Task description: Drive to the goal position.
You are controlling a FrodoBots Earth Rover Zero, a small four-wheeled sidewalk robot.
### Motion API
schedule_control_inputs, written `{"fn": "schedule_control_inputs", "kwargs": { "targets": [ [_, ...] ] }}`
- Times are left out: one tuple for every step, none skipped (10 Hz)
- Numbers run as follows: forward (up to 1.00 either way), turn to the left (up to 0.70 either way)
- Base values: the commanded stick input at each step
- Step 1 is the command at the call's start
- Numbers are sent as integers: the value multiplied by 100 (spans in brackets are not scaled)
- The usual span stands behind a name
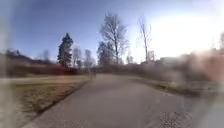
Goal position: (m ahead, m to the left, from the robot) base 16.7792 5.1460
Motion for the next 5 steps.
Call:
{"fn": "schedule_control_inputs", "kwargs": {
  "targets": [
    [70,0],
    [70,0],
    [70,0],
    [70,0],
    [70,0]
  ]
}}
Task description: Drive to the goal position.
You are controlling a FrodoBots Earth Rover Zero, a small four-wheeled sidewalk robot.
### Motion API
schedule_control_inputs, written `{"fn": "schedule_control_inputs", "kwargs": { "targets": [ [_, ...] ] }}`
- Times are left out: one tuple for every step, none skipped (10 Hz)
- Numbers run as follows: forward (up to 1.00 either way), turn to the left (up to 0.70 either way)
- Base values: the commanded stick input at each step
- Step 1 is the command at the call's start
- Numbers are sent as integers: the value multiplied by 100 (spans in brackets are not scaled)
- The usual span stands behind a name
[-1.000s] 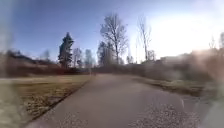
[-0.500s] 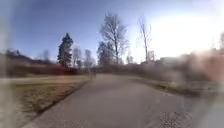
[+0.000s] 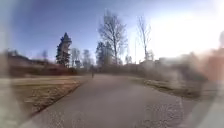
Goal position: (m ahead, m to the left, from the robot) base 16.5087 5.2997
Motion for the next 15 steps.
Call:
{"fn": "schedule_control_inputs", "kwargs": {
  "targets": [
    [70,0],
    [70,0],
    [70,0],
    [70,0],
    [70,0],
    [70,0],
    [70,0],
    [70,0],
    [70,0],
    [70,0],
    [70,0],
    [70,0],
    [70,0],
    [70,0],
    [70,-13]
  ]
}}
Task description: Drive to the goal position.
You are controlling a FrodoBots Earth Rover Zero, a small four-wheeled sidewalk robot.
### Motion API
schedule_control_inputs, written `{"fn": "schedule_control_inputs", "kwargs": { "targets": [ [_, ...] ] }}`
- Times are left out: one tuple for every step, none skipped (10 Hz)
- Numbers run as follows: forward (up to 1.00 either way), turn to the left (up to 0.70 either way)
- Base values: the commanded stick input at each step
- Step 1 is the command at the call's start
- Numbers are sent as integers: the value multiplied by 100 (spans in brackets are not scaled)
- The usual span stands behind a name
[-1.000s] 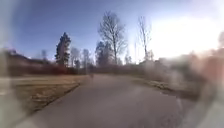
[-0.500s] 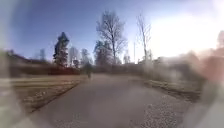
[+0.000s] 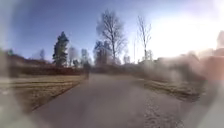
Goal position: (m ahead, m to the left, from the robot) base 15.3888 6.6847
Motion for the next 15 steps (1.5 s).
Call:
{"fn": "schedule_control_inputs", "kwargs": {
  "targets": [
    [70,-35],
    [70,-35],
    [70,-19],
    [70,0],
    [70,0],
    [70,0],
    [70,0],
    [70,0],
    [70,0],
    [70,0],
    [70,0],
    [70,0],
    [70,0],
    [70,0],
    [70,0]
  ]
}}
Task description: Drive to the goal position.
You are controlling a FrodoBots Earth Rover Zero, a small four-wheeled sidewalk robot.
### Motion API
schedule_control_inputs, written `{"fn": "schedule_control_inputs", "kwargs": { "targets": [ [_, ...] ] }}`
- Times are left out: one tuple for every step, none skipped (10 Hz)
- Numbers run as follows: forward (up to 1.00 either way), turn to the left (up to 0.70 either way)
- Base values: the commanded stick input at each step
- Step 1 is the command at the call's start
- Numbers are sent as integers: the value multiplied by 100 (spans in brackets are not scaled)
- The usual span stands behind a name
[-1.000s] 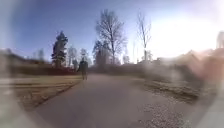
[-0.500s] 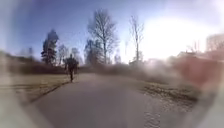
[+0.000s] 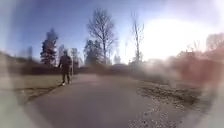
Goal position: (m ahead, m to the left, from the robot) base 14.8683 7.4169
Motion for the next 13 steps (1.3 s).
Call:
{"fn": "schedule_control_inputs", "kwargs": {
  "targets": [
    [70,0],
    [70,0],
    [70,0],
    [70,0],
    [70,0],
    [70,0],
    [70,0],
    [70,0],
    [70,0],
    [70,0],
    [70,0],
    [70,0],
    [70,0]
  ]
}}
